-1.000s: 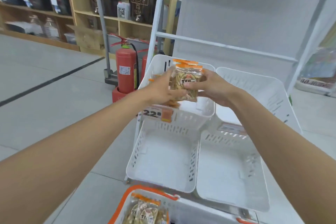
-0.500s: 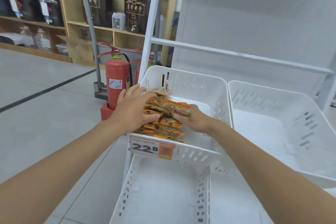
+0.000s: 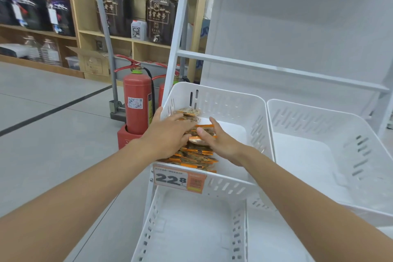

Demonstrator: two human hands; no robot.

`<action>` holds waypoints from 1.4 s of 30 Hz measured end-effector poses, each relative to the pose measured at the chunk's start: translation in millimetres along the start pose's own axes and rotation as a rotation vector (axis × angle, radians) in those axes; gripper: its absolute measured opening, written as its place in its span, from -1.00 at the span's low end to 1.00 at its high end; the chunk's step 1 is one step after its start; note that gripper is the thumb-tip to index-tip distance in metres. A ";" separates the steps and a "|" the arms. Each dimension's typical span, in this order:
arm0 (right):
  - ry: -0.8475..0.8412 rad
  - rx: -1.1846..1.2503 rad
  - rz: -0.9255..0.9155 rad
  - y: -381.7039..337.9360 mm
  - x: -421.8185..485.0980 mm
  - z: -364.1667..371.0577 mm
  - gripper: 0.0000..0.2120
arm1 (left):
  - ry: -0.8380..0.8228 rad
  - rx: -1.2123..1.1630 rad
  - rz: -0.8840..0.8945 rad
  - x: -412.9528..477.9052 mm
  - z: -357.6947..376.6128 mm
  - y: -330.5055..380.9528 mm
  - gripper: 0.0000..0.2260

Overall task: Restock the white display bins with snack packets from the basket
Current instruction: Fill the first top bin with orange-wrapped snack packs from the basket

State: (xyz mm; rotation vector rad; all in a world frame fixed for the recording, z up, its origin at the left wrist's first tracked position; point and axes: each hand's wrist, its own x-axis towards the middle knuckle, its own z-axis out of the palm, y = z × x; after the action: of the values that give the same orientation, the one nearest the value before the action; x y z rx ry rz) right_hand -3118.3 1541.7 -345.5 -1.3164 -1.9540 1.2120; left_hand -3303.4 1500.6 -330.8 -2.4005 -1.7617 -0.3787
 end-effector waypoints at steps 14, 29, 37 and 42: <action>0.241 0.035 -0.069 8.6 -1.8 -12.3 -0.65 | 0.095 -0.132 -0.009 -2.4 -2.0 -3.6 -0.66; -0.055 0.335 0.060 -4.7 -8.1 -4.2 -0.59 | 0.164 -0.113 -0.083 -1.7 0.5 3.6 -0.79; -0.012 0.025 0.121 -10.9 -18.9 3.9 -0.23 | 0.160 -0.163 -0.121 0.7 1.9 1.4 -0.79; 0.258 -0.209 -0.096 -28.5 -64.2 10.1 -0.36 | 0.181 -0.287 -0.169 -31.4 -17.3 24.2 -0.73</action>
State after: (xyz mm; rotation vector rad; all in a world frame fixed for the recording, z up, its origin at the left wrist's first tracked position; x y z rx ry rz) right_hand -3112.9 1475.5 -320.5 -1.3863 -1.9683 0.7660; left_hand -3291.3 1460.0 -322.2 -2.3069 -1.9443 -0.8970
